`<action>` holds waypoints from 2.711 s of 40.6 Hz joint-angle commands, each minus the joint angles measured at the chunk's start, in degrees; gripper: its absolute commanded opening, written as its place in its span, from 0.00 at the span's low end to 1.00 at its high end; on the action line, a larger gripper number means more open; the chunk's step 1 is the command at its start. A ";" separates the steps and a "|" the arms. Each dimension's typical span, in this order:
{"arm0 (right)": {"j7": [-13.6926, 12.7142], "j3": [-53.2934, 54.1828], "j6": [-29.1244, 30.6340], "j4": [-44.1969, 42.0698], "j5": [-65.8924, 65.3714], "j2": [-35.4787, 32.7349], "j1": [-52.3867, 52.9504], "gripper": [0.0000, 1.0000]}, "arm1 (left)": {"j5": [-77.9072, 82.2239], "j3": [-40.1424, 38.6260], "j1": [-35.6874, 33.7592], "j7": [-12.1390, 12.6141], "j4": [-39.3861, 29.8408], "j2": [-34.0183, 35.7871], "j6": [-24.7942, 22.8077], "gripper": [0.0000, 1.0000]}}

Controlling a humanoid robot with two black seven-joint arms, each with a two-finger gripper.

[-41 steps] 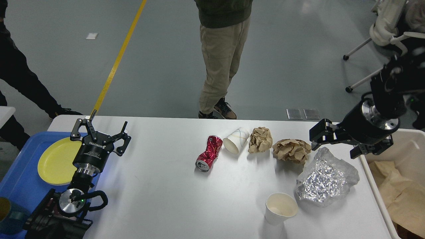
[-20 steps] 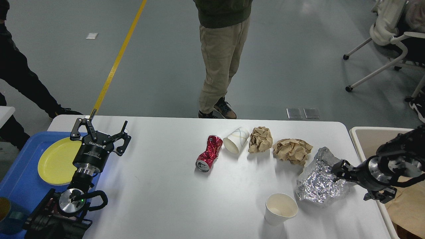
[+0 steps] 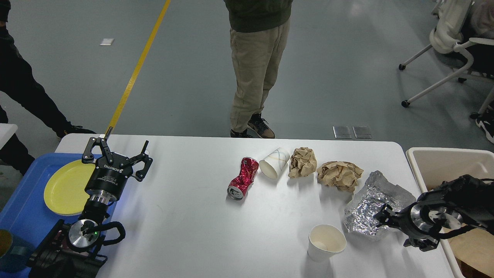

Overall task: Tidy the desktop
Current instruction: 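Lower the right gripper onto the silver foil and grasp it, then lift the silver foil and carry it over the white bin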

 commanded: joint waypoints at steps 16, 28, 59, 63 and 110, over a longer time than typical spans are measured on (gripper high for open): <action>-2.34 0.09 -3.80 0.95 -1.19 0.53 -0.75 0.00 | 0.00 -0.07 0.01 0.02 0.00 0.00 0.02 0.96; -11.39 0.62 -3.45 2.09 -3.47 0.97 -0.05 0.00 | 0.00 -0.07 0.01 0.02 0.00 0.00 -0.07 0.96; -12.37 2.82 -2.66 7.54 -8.66 -1.66 4.61 0.00 | 0.00 0.02 0.01 0.03 0.00 0.09 0.02 0.96; -12.37 2.38 -0.91 9.82 -8.40 -3.86 8.64 0.00 | 0.00 0.02 0.01 0.03 0.00 0.09 0.02 0.96; -11.75 -27.68 21.34 32.33 -4.18 -11.33 63.68 0.00 | 0.00 0.02 0.01 0.03 0.00 0.09 0.02 0.96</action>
